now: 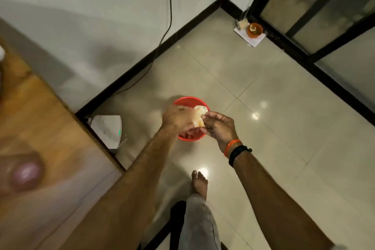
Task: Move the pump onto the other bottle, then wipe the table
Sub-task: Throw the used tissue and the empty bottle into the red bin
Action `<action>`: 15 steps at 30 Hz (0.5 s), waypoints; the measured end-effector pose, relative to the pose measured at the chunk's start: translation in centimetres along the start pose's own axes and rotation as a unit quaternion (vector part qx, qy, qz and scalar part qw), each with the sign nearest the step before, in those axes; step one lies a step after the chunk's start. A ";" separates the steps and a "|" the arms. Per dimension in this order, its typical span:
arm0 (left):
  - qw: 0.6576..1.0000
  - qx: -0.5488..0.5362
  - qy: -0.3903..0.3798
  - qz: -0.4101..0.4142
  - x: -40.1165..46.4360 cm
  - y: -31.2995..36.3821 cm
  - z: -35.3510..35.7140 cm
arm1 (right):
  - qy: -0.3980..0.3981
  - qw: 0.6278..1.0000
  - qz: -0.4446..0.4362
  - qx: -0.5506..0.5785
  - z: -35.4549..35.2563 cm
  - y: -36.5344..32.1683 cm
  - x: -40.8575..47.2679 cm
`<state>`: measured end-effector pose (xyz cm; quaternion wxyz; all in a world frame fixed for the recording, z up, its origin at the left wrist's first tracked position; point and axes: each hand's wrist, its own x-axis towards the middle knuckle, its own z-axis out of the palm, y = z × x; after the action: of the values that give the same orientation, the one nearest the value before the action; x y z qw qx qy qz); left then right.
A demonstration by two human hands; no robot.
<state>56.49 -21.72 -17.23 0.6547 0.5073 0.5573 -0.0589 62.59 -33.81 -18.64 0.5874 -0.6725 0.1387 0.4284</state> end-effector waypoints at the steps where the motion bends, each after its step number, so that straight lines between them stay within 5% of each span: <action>1: 1.000 -0.004 -0.001 -0.023 0.8 -0.1 0.5 | 0.008 1.000 0.010 -0.002 -0.2 0.5 1.0; 7: 0.995 0.063 -0.024 -0.073 6.2 -1.7 2.3 | 0.039 0.998 0.047 -0.035 -0.9 3.7 7.8; 15: 0.990 0.110 0.064 -0.066 9.1 -2.2 3.1 | 0.063 0.982 0.091 -0.155 -1.2 4.3 12.0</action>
<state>60.55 -20.63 -26.20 0.5523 0.5411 0.6207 -0.1301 67.31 -32.25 -30.47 0.4246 -0.7658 0.1676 0.4530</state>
